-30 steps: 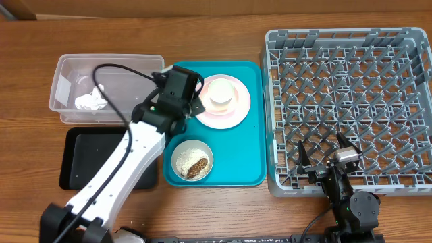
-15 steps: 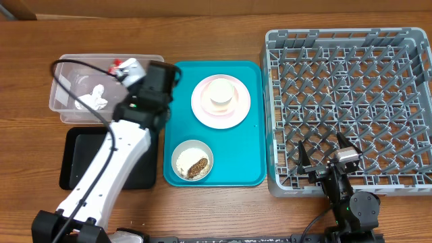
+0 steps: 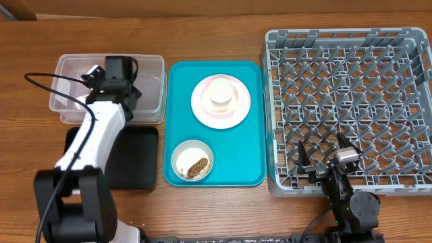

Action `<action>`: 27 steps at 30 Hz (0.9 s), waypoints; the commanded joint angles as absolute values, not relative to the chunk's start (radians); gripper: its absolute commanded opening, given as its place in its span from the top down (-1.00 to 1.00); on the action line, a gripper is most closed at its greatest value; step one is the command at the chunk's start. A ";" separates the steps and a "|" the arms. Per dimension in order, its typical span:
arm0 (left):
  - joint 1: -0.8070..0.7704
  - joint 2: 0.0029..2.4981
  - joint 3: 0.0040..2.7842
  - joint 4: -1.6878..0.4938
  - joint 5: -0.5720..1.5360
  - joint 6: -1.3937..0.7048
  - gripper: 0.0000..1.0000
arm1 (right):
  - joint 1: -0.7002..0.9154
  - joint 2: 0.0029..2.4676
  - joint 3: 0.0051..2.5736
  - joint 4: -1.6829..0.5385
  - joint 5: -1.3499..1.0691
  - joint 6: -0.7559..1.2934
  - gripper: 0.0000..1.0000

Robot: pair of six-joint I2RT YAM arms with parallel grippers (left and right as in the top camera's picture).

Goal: Sort waste into correct bins and load items into the dishwasher
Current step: 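Carry the red wrapper to the clear bin and release it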

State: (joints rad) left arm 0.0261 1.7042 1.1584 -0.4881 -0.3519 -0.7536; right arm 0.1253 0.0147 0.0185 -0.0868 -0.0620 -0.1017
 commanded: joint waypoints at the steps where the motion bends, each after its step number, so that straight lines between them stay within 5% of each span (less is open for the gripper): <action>1: 0.057 1.736 1.175 -0.440 -0.153 -0.610 0.63 | 0.131 0.003 0.008 -0.080 -0.053 -0.102 -1.00; 8: 0.067 1.739 1.176 -0.421 -0.110 -0.545 0.39 | 0.131 0.003 0.008 -0.080 -0.053 -0.102 -1.00; 27: -0.136 1.449 1.176 -0.586 0.163 -0.404 0.47 | 0.131 0.003 0.008 -0.080 -0.053 -0.102 -1.00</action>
